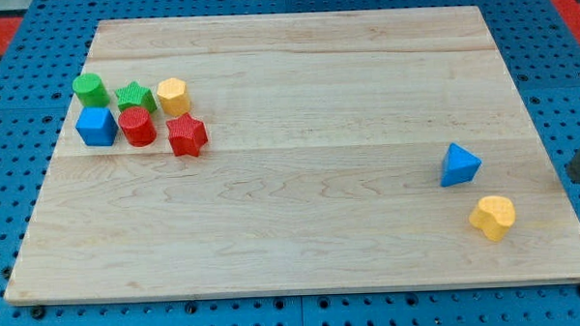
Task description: Move the yellow heart horizontally to the left side of the blue triangle
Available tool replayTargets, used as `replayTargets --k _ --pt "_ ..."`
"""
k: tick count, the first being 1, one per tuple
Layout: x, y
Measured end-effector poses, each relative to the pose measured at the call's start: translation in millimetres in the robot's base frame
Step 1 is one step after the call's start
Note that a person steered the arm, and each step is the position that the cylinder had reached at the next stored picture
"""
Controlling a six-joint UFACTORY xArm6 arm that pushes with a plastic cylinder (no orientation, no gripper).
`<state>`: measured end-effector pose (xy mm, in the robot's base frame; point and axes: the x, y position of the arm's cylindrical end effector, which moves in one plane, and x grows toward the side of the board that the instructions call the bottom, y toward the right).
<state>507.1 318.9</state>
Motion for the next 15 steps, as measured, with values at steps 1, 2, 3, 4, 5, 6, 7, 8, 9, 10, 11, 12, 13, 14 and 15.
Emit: replayTargets --k 1,2,3,4,5,6,7,8,9,10,11,12,13,14,15 --pt "7 0" --pt "20 -31" --pt "22 -72" --pt "44 -42" --pt "52 -26" --pt "58 -141" --pt "33 -229" --pt "29 -325" --pt "49 -298" --pt "43 -358" --pt "47 -368" --pt "27 -366" --pt "52 -351" --pt "55 -387" --pt "23 -354"
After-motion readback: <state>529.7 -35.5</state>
